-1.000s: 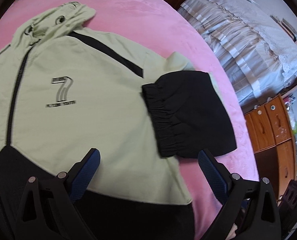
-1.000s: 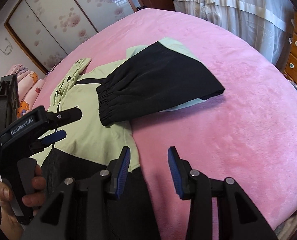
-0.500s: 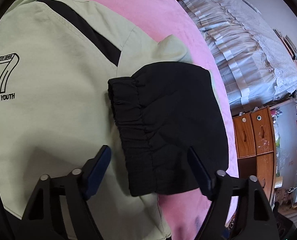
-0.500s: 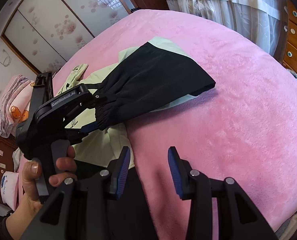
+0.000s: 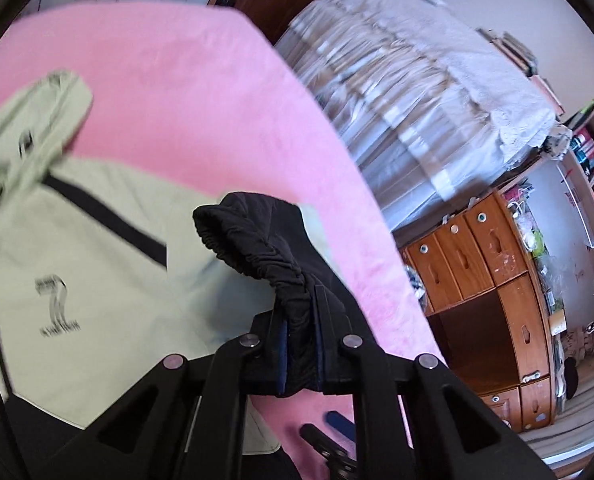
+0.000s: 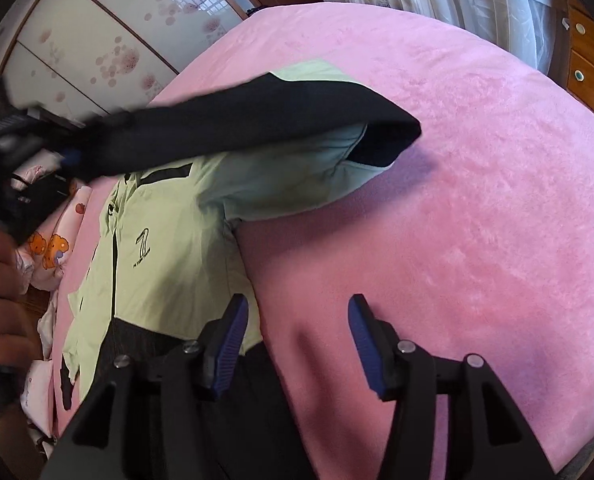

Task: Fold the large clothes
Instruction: 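Lift the held sleeve with the right tool and fold it across the jacket body, then lay the sleeve on the jacket body and open the right tool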

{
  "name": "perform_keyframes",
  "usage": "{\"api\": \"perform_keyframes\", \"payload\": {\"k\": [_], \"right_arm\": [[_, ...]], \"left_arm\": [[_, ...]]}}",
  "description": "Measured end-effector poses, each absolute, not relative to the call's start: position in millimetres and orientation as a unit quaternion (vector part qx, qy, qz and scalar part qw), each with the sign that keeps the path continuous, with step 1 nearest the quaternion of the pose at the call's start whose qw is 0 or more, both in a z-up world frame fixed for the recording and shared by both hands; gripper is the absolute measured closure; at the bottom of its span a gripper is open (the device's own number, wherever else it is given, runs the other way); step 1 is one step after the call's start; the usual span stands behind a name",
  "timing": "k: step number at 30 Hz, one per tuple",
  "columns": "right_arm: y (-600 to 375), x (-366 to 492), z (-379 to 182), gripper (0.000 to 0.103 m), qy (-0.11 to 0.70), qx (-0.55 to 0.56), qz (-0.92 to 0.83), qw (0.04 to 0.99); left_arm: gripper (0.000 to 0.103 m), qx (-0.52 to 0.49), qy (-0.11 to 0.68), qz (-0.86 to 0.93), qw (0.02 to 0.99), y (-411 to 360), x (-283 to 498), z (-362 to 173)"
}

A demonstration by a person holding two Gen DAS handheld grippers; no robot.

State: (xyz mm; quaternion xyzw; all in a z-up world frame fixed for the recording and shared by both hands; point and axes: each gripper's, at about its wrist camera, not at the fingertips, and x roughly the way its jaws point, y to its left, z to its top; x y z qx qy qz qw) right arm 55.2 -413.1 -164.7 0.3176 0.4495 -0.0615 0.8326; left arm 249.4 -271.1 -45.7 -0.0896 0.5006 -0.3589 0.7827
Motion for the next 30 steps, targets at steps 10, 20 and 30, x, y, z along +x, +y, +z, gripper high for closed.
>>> {"api": "perform_keyframes", "payload": {"k": [10,20,30], "right_arm": [[-391.8,134.7,-179.7,0.050,0.455,0.316,-0.032,0.832],[-353.6,172.5,-176.6,0.064,0.454,0.207,-0.058,0.864],[-347.0,152.1,-171.2,0.085,0.475,0.146,-0.054,0.866]], "left_arm": [[0.095,-0.065,0.458,-0.323,0.826,-226.5,262.5,37.0],[0.094,-0.028,0.406,-0.256,0.877,-139.8,289.3,78.9],[0.094,0.015,0.465,-0.145,0.873,-29.8,326.2,-15.2]]}}
